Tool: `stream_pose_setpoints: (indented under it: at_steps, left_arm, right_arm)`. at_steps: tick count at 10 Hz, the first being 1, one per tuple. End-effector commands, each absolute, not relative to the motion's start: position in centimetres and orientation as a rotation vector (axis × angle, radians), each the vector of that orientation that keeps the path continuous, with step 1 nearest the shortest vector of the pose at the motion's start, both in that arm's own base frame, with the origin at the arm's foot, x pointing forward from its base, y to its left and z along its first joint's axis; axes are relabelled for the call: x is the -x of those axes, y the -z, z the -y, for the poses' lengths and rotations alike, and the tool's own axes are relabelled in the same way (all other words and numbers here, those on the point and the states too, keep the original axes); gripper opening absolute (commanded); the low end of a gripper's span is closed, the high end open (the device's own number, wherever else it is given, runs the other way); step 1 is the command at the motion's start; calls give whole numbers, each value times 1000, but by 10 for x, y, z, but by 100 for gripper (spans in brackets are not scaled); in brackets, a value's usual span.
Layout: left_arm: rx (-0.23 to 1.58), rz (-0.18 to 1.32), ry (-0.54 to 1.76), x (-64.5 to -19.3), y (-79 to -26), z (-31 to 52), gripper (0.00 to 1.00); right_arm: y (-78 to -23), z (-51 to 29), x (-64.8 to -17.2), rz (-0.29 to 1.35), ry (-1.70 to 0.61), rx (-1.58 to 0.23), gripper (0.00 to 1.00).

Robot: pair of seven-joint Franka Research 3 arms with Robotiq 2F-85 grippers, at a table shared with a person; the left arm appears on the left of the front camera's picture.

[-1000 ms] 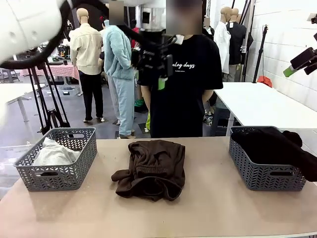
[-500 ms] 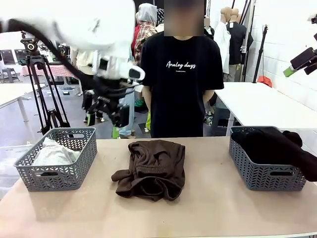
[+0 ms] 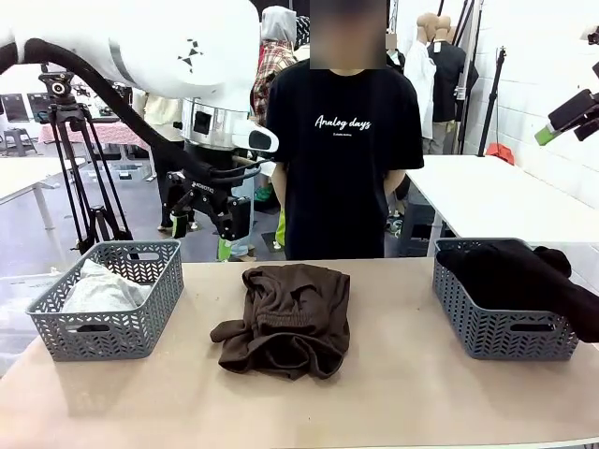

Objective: Sort the tops and bottoms.
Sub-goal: Lift clothes from the center of the table with your right hand.

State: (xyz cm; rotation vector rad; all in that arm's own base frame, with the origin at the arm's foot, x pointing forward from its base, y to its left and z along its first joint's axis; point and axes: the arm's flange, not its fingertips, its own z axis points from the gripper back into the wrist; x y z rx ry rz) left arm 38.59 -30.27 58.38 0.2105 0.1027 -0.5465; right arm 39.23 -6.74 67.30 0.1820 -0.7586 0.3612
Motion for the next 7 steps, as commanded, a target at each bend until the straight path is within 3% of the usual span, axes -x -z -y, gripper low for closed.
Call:
stream_pose_setpoints:
  at_steps: [1, 3, 7]
  left_arm:
    - [-101, -5, 567, -370, -585, 278, 100]
    - [28, 82, 575, -337, -600, 219, 100]
    - [40, 355, 583, -291, -636, 157, 100]
  right_arm:
    - [-673, 68, -394, 762, -366, -180, 100]
    - [-673, 68, -394, 762, -366, -180, 100]
    - [-673, 68, -394, 762, -366, -180, 100]
